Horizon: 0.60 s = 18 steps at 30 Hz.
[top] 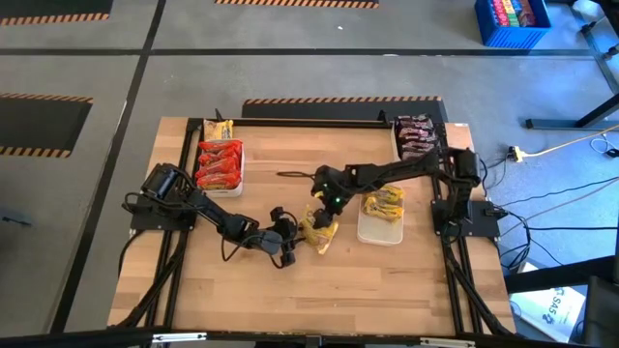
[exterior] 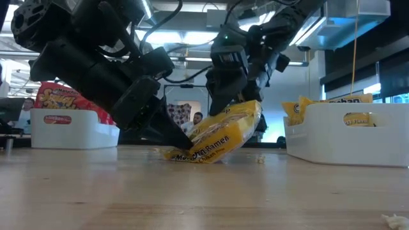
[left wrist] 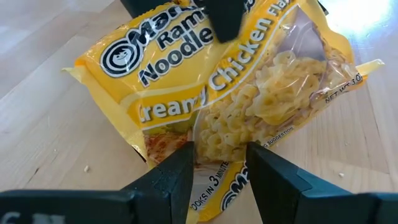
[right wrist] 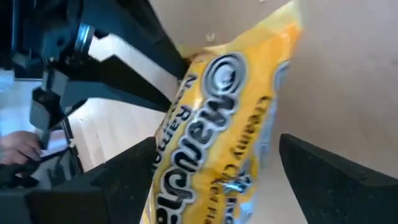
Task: Sort Maruchan noodles
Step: Put the right yellow noodle into the bottom white bin
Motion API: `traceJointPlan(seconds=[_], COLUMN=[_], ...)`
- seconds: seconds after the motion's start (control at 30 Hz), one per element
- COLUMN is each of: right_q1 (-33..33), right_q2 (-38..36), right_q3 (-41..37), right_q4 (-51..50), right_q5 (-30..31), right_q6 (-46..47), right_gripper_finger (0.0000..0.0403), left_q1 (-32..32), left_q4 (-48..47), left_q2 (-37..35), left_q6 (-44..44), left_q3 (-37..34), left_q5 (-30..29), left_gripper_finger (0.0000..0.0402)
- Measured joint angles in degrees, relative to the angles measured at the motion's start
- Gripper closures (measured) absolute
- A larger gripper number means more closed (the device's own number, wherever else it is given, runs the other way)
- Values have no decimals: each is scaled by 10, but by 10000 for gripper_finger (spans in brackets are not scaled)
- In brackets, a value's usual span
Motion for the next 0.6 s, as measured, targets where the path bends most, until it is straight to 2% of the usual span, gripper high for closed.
traceJointPlan(seconds=[0.4,0.6], right_q1=[30,30], right_q2=[21,27], right_q3=[0,0], right_q4=[44,48], right_q5=[16,16], right_q6=[1,5], right_gripper_finger=[87,143], left_q1=[0,0], left_q4=[2,4], left_q2=[0,0], left_q6=[0,0], left_q3=[0,0], left_q5=[0,0], left_gripper_finger=[260,260])
